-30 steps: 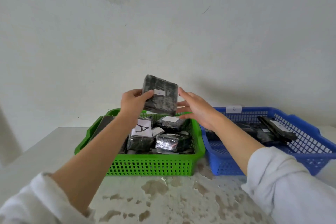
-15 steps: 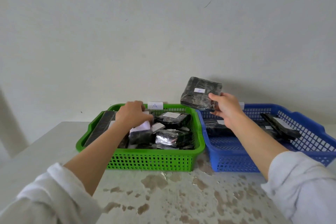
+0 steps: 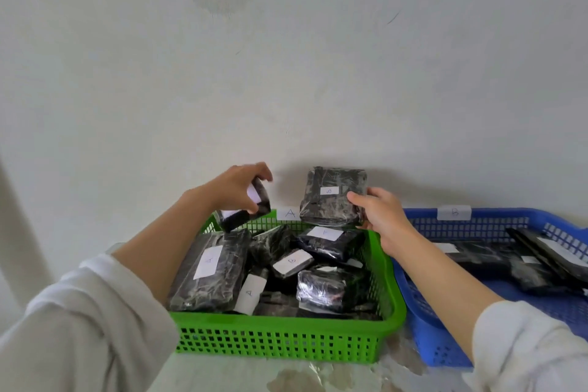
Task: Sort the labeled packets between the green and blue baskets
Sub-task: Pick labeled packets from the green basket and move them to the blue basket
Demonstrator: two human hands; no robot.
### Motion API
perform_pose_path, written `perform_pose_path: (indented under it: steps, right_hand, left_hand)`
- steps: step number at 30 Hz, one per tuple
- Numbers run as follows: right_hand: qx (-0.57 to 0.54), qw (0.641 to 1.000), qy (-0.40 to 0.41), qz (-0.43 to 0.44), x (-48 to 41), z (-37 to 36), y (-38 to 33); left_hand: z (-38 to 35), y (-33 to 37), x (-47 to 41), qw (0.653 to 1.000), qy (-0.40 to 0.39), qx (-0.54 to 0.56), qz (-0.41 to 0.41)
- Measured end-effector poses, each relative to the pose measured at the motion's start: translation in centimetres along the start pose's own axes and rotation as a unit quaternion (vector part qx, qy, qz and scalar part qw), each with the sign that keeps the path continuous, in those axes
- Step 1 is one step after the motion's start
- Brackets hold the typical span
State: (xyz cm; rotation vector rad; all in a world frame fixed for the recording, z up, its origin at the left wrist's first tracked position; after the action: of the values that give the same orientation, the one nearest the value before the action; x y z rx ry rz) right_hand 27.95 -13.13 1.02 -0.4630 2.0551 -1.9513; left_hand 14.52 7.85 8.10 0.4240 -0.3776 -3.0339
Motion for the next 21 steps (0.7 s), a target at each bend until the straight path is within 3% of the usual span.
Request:
perform_pose_path:
  steps: [2, 4, 11, 15, 21]
  right_hand:
    - [0.006, 1.000, 0.000, 0.005, -0.4, -0.1, 0.2]
    - [0.006, 1.000, 0.000, 0.010, -0.4, -0.1, 0.1]
    - [0.006, 1.000, 0.004, 0.026, 0.7, 0.7, -0.5]
    - [0.002, 1.000, 0.017, 0.025, 1.7, 1.6, -0.9]
    - [0.025, 0.999, 0.020, 0.035, 2.7, 2.7, -1.2]
  left_hand:
    - [-2.4, -0.9, -0.9, 0.995, -0.093, -0.040, 0.021]
    - [-3.9, -1.0, -1.3, 0.988, -0.128, -0.080, 0.023]
    - [-4.7, 3.2, 0.8, 0.996, -0.036, -0.047, -0.065]
    - [-7.8, 4.7, 3.0, 0.995, -0.086, -0.006, -0.046]
    - [-11.1, 4.7, 2.9, 0.981, -0.169, -0.096, 0.025]
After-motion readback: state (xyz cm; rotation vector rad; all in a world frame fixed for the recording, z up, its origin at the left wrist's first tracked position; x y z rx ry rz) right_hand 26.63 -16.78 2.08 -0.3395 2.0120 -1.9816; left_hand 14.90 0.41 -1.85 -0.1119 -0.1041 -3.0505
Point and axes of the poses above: each hand's wrist, its own x-axis away from the middle knuckle, its own z-axis out of the back of the hand, y = z × x, the point moved 9 cm from there along -x, towards the middle knuckle, and after that the axes turned 7 degrees about -z, right-handed, at the moved point
